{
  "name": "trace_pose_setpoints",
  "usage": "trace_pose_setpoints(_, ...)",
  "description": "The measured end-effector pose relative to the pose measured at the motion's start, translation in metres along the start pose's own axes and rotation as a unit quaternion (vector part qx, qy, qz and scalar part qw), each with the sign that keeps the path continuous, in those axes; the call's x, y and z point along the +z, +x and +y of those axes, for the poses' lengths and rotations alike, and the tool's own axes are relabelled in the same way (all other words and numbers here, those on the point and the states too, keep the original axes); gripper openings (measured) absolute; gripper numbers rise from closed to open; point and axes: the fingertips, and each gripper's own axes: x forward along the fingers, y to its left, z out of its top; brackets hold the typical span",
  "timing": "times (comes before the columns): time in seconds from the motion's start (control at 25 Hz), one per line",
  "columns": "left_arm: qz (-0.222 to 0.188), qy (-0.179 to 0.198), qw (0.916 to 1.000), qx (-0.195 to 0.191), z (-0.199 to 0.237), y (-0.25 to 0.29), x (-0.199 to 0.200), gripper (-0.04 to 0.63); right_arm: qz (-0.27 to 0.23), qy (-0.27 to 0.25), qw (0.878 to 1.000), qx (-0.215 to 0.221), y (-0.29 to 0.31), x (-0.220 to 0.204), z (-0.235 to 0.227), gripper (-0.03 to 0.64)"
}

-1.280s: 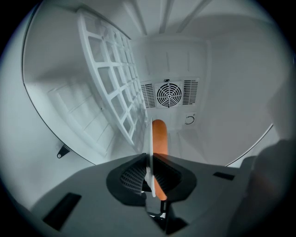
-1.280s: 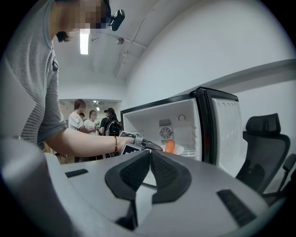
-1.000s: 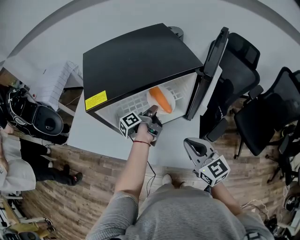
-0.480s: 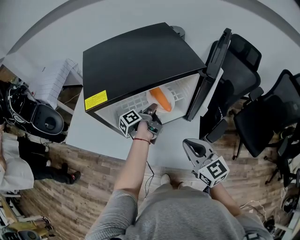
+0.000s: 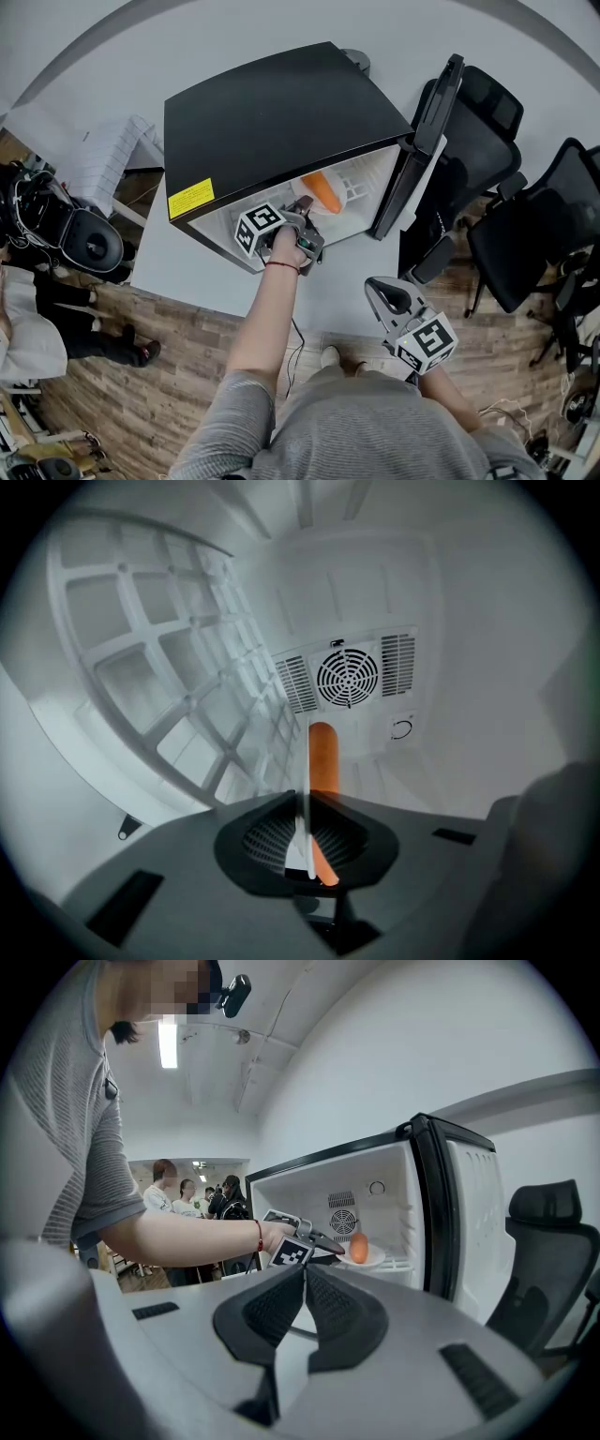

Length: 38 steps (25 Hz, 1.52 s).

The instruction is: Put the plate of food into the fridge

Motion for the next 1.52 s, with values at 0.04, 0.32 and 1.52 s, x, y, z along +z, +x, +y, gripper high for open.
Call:
trace_pose_setpoints(0.04,-0.003,0.015,0.9999,0.005,0.000,-0.001,0.003,0.048,0.001,0.000,1.000,-0.001,0.000,-0.001,0.000,0.015)
trace_pose_setpoints(0.32,-0.008,0.135,0.9893,0.055,-0.001,-0.004,0.012,0.049,0.002,0.002,1.000,-0.001,0.000,-0.001,0.001,0.015)
trace_pose_setpoints(1.52,-0.068,0.629,0.7381,0.233,-0.029,-0.032,0.034,0.130,0.003,0.002,1.000,0.002,-0.002,-0.001,0.000,0.015)
